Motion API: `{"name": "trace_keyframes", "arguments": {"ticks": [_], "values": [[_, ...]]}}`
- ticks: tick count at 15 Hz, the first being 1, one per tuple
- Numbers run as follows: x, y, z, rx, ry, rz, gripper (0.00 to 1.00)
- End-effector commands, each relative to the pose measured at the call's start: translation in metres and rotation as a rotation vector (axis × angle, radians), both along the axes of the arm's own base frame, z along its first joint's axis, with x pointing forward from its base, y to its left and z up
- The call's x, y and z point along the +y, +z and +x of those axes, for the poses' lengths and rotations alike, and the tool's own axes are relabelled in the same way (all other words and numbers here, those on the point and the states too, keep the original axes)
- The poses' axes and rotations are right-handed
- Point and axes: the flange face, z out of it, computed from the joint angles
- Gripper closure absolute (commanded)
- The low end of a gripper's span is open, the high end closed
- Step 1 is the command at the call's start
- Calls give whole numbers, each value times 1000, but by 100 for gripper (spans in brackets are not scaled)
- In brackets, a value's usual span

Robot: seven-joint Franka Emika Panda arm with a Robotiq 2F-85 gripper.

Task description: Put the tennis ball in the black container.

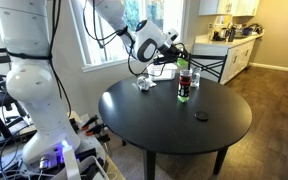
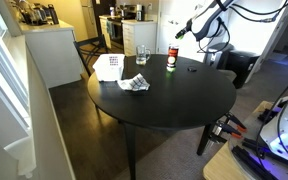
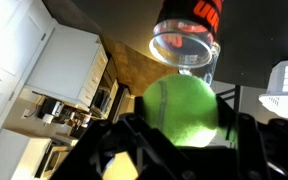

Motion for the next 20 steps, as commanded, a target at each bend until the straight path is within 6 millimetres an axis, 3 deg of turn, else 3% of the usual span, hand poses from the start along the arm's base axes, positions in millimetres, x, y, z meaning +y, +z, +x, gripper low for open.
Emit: {"name": "trace_keyframes", "arguments": {"ticks": [1, 3, 12, 20], "values": [[-3, 10, 24, -42, -5, -34, 57], [-5, 6, 32, -42, -14, -36, 57], [-9, -67, 32, 74, -42, -21, 57], [-6, -59, 40, 52, -37, -11, 57]]}}
